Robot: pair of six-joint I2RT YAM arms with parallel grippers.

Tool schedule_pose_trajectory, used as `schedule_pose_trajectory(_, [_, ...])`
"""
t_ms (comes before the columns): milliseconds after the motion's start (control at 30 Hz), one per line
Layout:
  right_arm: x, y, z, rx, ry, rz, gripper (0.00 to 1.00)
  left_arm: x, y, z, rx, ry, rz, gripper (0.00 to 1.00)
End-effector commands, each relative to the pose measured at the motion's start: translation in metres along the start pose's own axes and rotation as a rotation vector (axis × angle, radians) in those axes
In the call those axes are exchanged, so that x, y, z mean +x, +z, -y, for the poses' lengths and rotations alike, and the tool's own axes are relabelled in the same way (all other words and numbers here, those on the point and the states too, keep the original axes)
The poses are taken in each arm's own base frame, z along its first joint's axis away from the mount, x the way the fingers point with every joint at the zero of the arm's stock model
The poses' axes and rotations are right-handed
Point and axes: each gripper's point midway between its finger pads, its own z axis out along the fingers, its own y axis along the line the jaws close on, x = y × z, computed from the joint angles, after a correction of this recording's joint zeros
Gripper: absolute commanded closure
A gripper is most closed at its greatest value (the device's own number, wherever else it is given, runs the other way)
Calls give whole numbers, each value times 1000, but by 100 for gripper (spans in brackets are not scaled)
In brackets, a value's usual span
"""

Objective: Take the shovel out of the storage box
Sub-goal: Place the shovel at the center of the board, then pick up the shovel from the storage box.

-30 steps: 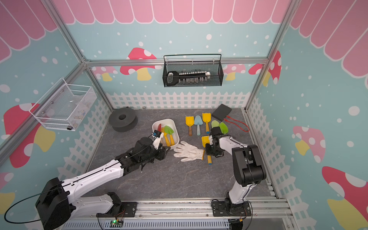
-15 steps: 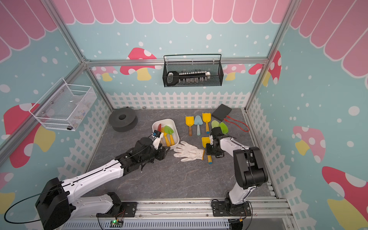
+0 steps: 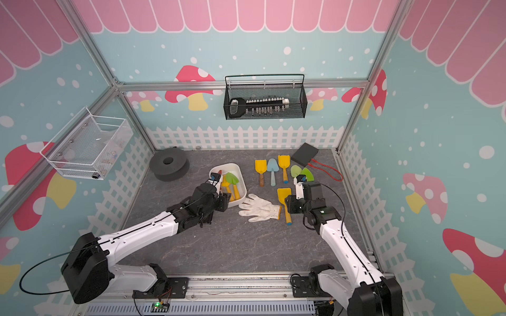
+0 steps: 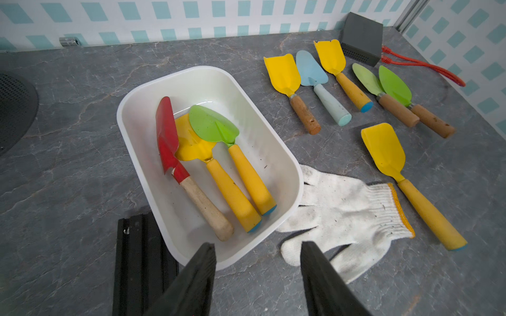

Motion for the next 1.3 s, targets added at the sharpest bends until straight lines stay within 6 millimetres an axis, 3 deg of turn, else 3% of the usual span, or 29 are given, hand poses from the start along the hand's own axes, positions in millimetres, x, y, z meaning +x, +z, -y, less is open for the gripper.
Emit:
schedule_pose_trajectory(0, [4,-5,-14,-61,-15,4,57,-10,12,-14,-92,-38,-31,46])
schedule_pose_trajectory(300, [11,-7,-26,-103,-24,-25,57,-7,62,-47,-215,-130,-162,54])
schedule_pose_trajectory(467, [12,-9,-30,-120,-28,-23,57,-11,83,-64,-334,-75,-176,57])
schedule_pose_trajectory(867, [9,-18,-33,-126,-34,7,57,-24,113,-91,-552,57,-192,60])
schedule_pose_trajectory(1267, [8,-22,-36,-138,-37,18,57,-8,145,-109,-587,36,-265,60])
